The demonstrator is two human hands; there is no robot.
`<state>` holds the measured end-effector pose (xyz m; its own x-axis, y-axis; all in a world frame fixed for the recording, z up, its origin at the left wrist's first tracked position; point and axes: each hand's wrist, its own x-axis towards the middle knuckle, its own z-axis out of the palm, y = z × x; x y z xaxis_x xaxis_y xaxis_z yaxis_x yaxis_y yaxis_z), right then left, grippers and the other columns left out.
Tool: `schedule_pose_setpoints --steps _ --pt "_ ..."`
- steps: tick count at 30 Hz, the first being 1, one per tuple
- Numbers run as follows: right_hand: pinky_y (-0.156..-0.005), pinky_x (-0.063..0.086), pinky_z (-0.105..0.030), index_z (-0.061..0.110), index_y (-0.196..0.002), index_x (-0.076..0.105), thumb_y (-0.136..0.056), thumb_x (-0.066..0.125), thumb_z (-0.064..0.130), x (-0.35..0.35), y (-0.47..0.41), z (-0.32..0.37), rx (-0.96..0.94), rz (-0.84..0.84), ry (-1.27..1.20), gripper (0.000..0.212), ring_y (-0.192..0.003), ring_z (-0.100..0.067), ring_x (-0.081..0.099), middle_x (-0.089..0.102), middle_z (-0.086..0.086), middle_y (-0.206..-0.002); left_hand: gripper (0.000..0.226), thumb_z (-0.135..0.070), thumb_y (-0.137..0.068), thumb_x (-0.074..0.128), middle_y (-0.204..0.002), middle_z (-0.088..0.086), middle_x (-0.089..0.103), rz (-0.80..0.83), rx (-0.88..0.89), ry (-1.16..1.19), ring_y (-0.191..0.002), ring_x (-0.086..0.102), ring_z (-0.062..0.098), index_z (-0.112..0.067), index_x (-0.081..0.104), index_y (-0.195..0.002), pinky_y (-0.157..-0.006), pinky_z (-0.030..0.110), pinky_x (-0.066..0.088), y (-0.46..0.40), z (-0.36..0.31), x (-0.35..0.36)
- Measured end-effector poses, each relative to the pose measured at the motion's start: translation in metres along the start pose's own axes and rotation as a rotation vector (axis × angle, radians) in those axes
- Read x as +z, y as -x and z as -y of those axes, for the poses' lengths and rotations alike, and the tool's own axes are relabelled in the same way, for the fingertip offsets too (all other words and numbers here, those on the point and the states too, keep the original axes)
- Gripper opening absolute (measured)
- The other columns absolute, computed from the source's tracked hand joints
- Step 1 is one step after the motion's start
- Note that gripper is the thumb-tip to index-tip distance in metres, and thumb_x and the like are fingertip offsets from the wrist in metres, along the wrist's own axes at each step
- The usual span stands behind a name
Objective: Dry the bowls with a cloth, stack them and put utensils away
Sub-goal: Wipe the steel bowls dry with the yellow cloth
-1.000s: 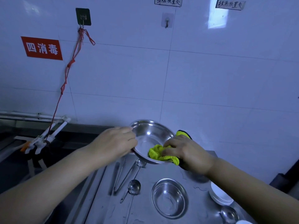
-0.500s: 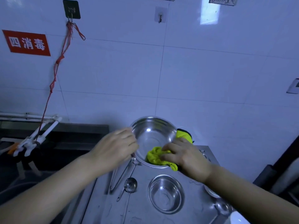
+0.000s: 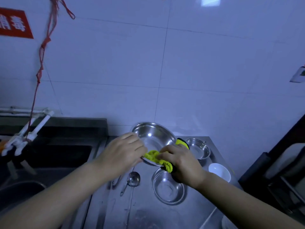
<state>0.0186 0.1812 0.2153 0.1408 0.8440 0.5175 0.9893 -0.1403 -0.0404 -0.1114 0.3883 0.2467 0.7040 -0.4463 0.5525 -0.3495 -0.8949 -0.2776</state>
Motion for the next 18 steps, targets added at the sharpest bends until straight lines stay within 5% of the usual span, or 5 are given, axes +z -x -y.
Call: schedule_pose_setpoints --steps 4,6,10,18 --pt "-0.07 0.032 -0.026 0.029 -0.102 0.056 -0.082 0.061 0.029 0.002 0.002 -0.008 -0.041 -0.006 0.043 0.021 -0.081 -0.015 0.057 0.063 0.006 -0.1 0.016 0.0 -0.08 0.058 -0.07 0.0 0.056 -0.009 -0.022 0.0 -0.069 0.054 0.023 -0.014 0.062 -0.073 -0.078 0.036 0.051 0.011 0.024 0.009" --pt "-0.069 0.036 -0.027 0.029 -0.101 0.056 -0.081 0.061 0.03 0.011 0.004 -0.004 -0.01 0.01 0.022 0.021 -0.079 -0.017 0.059 0.064 0.005 -0.099 0.021 0.006 -0.075 0.062 -0.066 0.001 0.052 -0.013 0.005 0.009 -0.067 0.051 0.023 -0.014 0.059 -0.071 -0.068 0.035 0.05 0.015 0.023 0.019" --pt "-0.061 0.044 -0.033 0.024 -0.096 0.064 -0.068 0.078 0.028 0.041 0.001 0.015 0.181 0.015 -0.05 0.031 -0.075 -0.022 0.062 0.065 0.006 -0.093 0.02 -0.002 -0.066 0.075 -0.064 -0.002 0.052 0.019 0.005 0.061 -0.067 0.043 0.017 -0.017 0.062 -0.069 -0.061 0.026 0.036 0.02 -0.001 0.041" --pt "-0.072 0.041 -0.032 0.025 -0.111 0.058 -0.075 0.072 0.013 0.079 0.049 0.021 0.258 -0.05 -0.04 0.04 -0.09 -0.024 0.059 0.064 -0.003 -0.109 0.021 -0.007 -0.064 0.073 -0.064 -0.002 0.052 0.205 -0.071 0.058 -0.064 0.049 0.02 -0.02 0.057 -0.063 -0.056 0.03 0.033 0.086 0.0 0.087"
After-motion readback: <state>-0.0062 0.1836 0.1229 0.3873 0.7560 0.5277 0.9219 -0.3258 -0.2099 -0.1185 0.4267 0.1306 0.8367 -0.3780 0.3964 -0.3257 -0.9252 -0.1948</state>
